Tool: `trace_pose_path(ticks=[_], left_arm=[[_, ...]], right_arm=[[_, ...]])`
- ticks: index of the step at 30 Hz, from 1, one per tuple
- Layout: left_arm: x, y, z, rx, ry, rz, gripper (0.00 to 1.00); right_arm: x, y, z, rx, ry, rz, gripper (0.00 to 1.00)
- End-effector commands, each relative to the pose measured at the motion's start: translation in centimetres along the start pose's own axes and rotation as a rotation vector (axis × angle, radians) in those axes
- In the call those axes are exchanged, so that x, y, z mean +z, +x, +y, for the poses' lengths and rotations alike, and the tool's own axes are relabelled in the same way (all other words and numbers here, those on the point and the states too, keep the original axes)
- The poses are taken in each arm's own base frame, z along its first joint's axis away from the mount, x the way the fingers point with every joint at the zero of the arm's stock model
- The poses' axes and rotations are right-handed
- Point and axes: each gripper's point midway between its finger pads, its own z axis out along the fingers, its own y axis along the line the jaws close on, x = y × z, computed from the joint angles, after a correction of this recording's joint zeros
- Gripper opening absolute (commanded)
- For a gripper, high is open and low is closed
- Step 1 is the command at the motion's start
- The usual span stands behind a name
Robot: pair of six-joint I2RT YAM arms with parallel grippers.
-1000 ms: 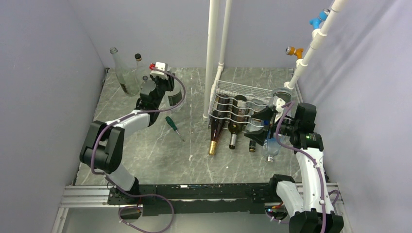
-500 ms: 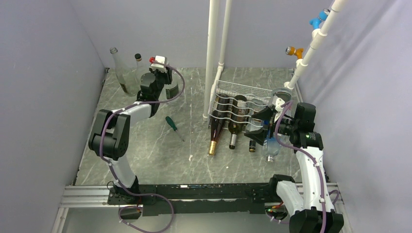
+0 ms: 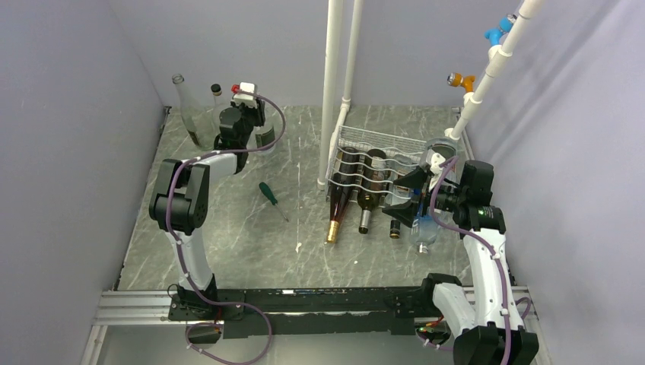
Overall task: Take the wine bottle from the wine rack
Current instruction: Place the wine bottle at the center of the board.
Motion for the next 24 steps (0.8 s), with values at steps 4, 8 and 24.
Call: trace_pose_path(ticks=[4,8,24], left_arm=[[0.9,-11.8,0.7,0.048,0.0,-0.359,0.0],[0.9,-11.1,0.7,0.059,0.006,-0.343,0.05],[0.0,-10.7,0.2,0.062,0.034,-0.315,0.58]], right_arm=[[0.1,-0.3,0.0,-0.036,-0.014,-0.01,1.0],[0.1,-0.3,0.0,-0.036,-0.014,-0.01,1.0],[0.1,-0.3,-0.1,-0.046,-0.004,-0.009,1.0]])
